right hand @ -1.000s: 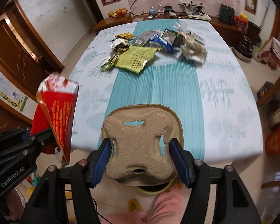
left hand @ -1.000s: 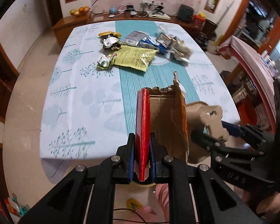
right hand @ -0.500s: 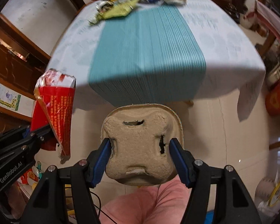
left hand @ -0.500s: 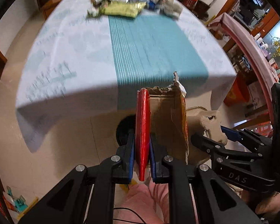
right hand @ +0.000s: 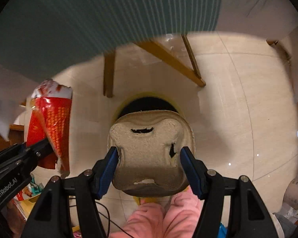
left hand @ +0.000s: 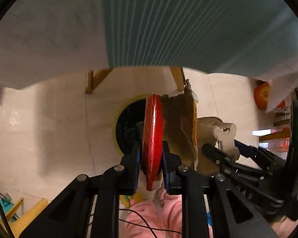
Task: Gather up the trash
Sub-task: 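Lower both held items over the black bin and open both tools, then raise both tools back over the table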
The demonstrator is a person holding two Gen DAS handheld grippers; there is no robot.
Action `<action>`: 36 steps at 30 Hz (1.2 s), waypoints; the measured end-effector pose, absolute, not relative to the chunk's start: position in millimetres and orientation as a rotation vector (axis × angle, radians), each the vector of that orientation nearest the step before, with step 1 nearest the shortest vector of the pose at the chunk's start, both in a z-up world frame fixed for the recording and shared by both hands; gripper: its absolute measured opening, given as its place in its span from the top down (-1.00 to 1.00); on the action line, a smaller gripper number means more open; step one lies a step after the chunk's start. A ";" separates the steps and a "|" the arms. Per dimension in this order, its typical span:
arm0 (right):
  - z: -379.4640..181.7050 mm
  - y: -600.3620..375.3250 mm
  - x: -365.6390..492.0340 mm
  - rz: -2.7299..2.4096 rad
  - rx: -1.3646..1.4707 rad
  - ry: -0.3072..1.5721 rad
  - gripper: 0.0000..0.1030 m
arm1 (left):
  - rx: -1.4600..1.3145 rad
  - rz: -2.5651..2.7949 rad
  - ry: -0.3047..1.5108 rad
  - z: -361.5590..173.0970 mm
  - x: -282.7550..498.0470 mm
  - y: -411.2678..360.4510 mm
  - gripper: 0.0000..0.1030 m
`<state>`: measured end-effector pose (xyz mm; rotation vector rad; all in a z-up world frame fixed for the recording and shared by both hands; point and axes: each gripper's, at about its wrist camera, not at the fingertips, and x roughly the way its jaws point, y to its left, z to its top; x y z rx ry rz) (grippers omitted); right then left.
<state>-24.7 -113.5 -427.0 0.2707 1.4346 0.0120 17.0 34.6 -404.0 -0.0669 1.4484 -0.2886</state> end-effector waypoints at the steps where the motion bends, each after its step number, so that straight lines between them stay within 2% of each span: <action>1: -435.1 -114.0 -22.6 0.012 0.271 1.438 -0.25 | -0.069 -0.285 1.452 -414.6 20.1 31.6 0.56; 4: -459.5 -114.4 -16.2 0.010 0.271 1.450 -0.26 | -0.067 -0.285 1.461 -436.7 25.4 25.6 0.27; 7: -474.5 -112.4 -10.6 0.009 0.267 1.462 -0.26 | -0.071 -0.276 1.477 -450.8 28.4 24.8 0.09; 21: -483.3 -107.0 7.6 0.064 0.287 1.472 -0.29 | -0.040 -0.187 1.442 -443.0 32.1 45.0 -0.14; 24: -477.4 -102.5 8.6 0.074 0.285 1.458 -0.55 | -0.060 -0.157 1.430 -435.2 32.5 49.1 -0.22; 26: -472.5 -99.8 8.7 0.079 0.278 1.449 -0.61 | -0.082 -0.140 1.424 -427.3 31.9 51.2 -0.23; 36: -414.5 -96.2 -4.3 0.095 0.275 1.416 -0.61 | -0.169 -0.127 1.418 -359.2 19.9 65.4 -0.23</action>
